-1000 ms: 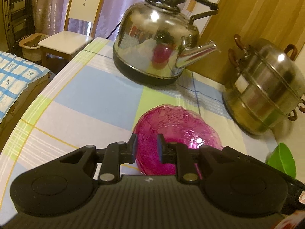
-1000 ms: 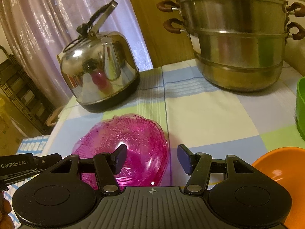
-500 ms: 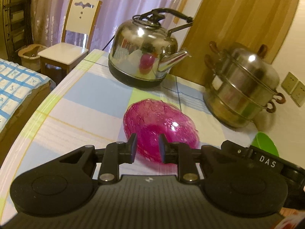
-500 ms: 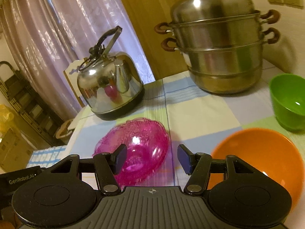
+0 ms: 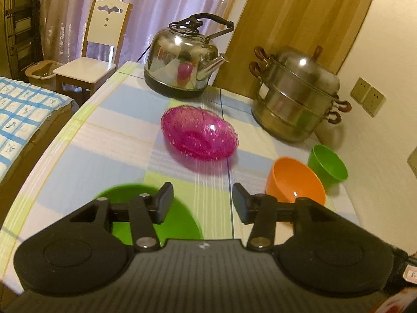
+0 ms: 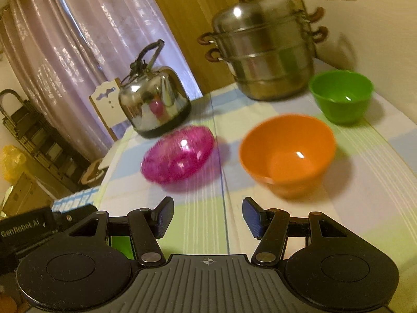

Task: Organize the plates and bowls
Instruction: 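Withdraw both tools from the plate stack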

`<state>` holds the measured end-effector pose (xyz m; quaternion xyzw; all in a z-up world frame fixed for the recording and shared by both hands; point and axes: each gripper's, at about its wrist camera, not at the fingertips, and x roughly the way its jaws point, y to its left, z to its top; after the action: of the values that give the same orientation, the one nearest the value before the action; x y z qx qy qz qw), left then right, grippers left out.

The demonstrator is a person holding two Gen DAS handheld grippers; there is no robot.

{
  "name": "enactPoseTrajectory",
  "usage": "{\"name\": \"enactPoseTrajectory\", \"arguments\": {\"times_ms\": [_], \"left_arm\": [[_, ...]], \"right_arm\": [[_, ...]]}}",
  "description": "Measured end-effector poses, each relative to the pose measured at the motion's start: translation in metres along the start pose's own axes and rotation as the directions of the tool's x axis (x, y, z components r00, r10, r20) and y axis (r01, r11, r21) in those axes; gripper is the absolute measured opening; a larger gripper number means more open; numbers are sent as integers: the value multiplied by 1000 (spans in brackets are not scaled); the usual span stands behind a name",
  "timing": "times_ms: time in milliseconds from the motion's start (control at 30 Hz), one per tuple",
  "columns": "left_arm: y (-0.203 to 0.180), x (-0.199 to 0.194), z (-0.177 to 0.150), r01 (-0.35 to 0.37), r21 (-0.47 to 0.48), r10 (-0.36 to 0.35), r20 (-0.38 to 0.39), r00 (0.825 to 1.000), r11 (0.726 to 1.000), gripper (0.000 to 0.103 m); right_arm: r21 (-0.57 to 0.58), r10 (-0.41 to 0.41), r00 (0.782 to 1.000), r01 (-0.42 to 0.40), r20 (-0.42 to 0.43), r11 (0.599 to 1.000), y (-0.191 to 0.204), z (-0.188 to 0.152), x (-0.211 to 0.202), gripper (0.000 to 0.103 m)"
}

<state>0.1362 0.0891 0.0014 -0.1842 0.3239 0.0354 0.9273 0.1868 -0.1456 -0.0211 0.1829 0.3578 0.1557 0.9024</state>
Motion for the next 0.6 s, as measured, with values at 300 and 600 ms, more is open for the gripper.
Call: {"name": "enactPoseTrajectory", "arguments": {"times_ms": [300, 600], "left_arm": [[11, -38, -33, -47, -22, 46, -30, 998, 999, 53], [22, -55, -46, -89, -10, 89, -55, 995, 996, 57]], "right_arm": [[-6, -10, 998, 10, -63, 1000, 1, -33, -49, 59], [-35, 14, 998, -16, -69, 999, 14, -39, -67, 59]]}}
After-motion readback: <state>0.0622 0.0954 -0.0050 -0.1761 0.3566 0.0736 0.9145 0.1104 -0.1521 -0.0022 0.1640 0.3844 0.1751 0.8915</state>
